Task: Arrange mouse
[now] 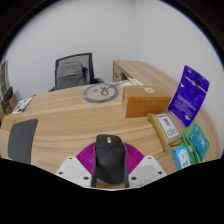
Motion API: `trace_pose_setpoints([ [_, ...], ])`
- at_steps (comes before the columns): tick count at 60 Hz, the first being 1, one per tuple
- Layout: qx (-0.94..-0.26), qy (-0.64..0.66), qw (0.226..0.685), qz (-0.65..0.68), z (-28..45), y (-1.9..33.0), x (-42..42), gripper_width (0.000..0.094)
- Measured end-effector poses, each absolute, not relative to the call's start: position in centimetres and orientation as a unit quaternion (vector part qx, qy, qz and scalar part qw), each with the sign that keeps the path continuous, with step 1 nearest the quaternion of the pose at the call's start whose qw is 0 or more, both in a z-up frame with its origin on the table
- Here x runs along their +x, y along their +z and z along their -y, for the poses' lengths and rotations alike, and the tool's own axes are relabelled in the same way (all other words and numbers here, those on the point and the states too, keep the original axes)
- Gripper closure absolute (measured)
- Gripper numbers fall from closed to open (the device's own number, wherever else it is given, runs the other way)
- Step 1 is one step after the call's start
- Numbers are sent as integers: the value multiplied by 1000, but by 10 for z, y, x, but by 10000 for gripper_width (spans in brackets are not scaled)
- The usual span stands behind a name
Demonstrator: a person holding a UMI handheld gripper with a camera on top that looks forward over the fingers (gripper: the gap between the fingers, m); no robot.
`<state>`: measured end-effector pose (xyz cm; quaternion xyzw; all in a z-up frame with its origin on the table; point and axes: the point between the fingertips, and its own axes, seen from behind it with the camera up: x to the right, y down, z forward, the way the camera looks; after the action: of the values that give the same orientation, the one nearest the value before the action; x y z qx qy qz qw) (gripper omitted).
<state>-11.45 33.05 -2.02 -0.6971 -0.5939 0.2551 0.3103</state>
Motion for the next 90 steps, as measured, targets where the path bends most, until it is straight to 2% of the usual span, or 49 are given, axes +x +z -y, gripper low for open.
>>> trace_pose_setpoints([
  [7,-706,249,314,584,-334,-18,-113,632],
  [12,-715,233,311,581,-335,-16,-106,634],
  [15,-718,218,326,576,-341,-5,-101,632],
  [20,-715,206,351,568,-346,27,-96,632],
  [26,-712,221,373,553,-339,86,-100,632],
  [36,-685,274,385,555,-272,180,-117,633],
  [40,-670,293,380,566,-227,203,-123,632],
  [46,-647,328,359,588,-154,218,-132,630],
  [56,-620,349,312,630,-33,189,-140,627],
  [64,-616,337,287,652,25,132,-140,626],
  [76,-624,291,261,676,51,41,-128,625],
  [90,-634,267,262,677,47,-5,-126,597],
])
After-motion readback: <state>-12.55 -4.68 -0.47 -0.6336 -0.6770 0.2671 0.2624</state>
